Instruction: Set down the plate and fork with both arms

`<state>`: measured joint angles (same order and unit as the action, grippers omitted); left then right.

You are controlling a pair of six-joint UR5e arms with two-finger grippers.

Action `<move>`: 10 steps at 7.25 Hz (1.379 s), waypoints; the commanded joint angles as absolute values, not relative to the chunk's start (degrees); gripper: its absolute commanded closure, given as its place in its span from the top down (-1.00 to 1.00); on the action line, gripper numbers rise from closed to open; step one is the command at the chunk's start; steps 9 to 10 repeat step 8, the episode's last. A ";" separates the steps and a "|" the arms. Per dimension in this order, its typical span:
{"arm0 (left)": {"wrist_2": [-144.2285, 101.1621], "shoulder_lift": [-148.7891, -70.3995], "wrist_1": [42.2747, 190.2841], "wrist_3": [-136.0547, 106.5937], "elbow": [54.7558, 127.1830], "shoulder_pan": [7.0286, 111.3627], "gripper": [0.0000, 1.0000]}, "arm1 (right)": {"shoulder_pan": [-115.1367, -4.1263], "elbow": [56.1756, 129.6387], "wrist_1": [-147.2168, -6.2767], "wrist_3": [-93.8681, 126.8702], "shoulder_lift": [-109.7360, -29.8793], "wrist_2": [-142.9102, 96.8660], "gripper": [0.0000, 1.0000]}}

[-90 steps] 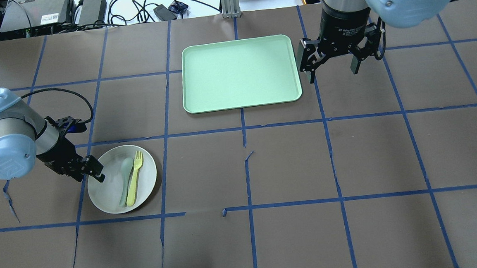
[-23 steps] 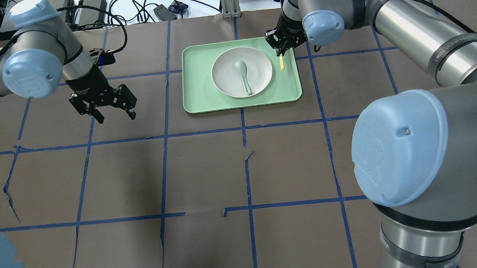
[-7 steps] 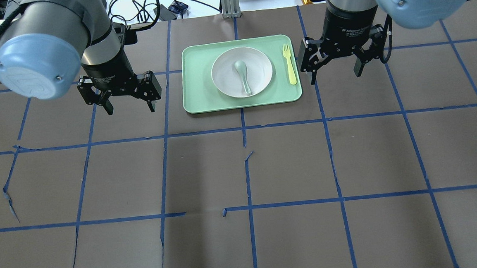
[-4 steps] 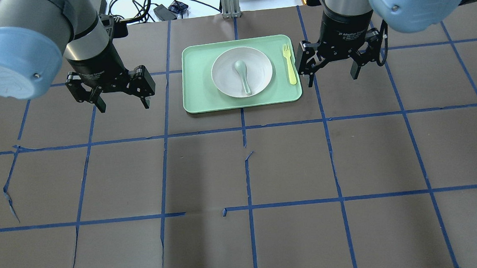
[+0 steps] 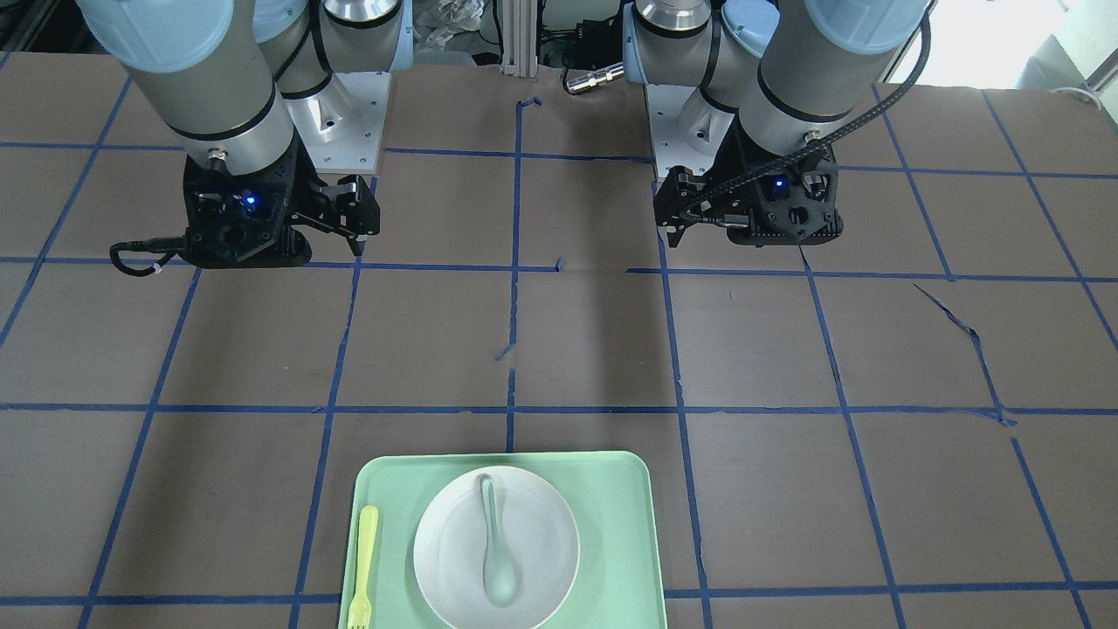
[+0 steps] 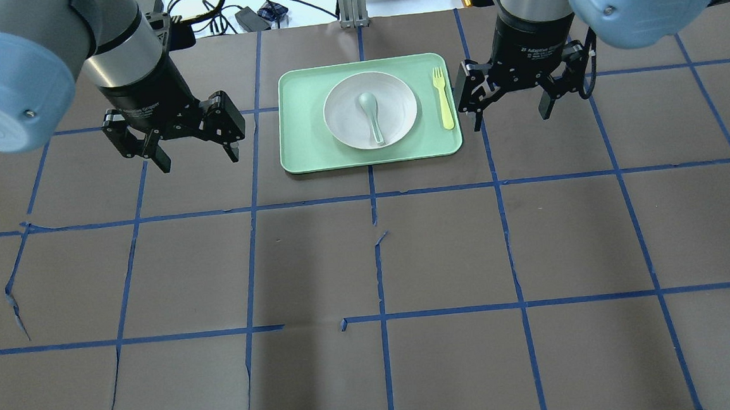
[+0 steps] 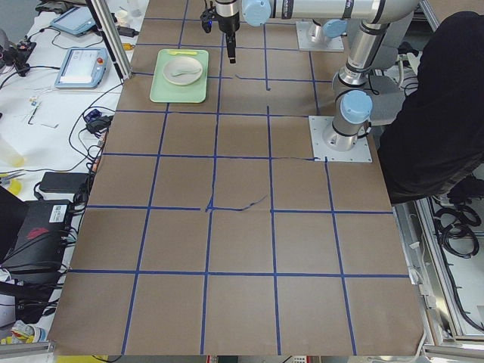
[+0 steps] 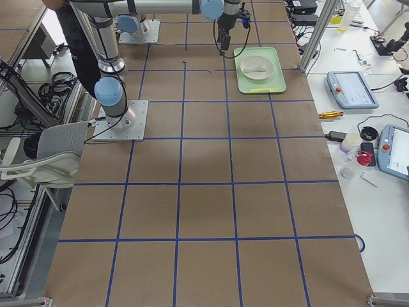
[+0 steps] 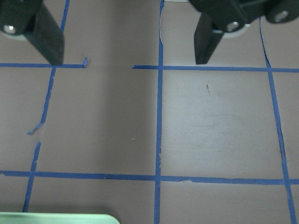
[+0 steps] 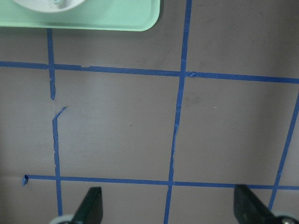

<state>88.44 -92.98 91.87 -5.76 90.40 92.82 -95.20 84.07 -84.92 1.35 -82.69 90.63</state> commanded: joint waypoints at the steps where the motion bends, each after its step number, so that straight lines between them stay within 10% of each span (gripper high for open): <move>1: 88.42 -94.04 91.67 -6.24 90.96 92.90 1.00 | -95.27 83.32 -84.81 1.67 -83.32 90.44 1.00; 10: 92.64 -92.28 92.55 -8.87 90.70 93.25 1.00 | -95.45 83.50 -85.08 1.76 -83.23 90.88 1.00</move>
